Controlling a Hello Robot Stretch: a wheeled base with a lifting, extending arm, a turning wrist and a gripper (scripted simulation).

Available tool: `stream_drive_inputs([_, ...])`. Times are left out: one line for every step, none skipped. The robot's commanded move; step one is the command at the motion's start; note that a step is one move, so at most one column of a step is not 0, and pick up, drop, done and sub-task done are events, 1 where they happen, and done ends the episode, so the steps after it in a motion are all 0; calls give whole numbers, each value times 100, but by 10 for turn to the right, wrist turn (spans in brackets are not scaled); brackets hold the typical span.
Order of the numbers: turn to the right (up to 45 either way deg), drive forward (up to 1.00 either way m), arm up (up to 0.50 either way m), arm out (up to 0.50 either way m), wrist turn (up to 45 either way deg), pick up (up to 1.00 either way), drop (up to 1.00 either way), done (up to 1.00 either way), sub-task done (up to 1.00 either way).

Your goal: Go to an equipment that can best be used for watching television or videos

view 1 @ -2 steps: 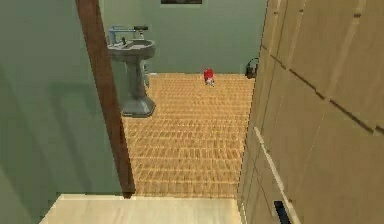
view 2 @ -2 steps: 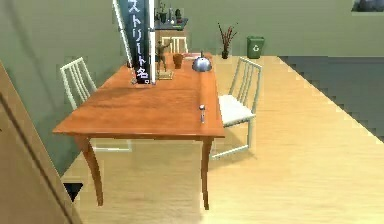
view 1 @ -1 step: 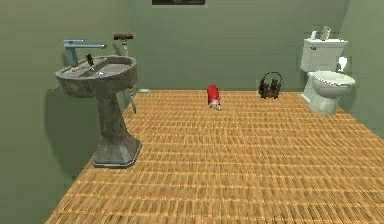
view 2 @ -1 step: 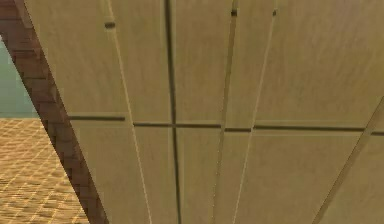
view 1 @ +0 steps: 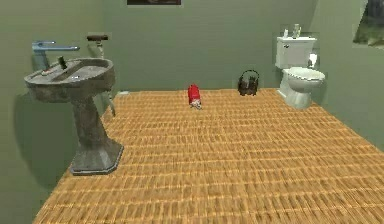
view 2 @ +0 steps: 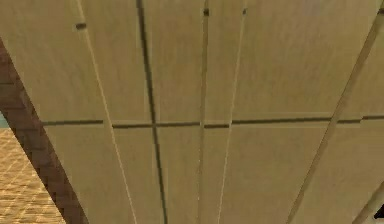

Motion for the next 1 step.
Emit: stream_drive_inputs([0,35,0,0,0,0,0,0,0])
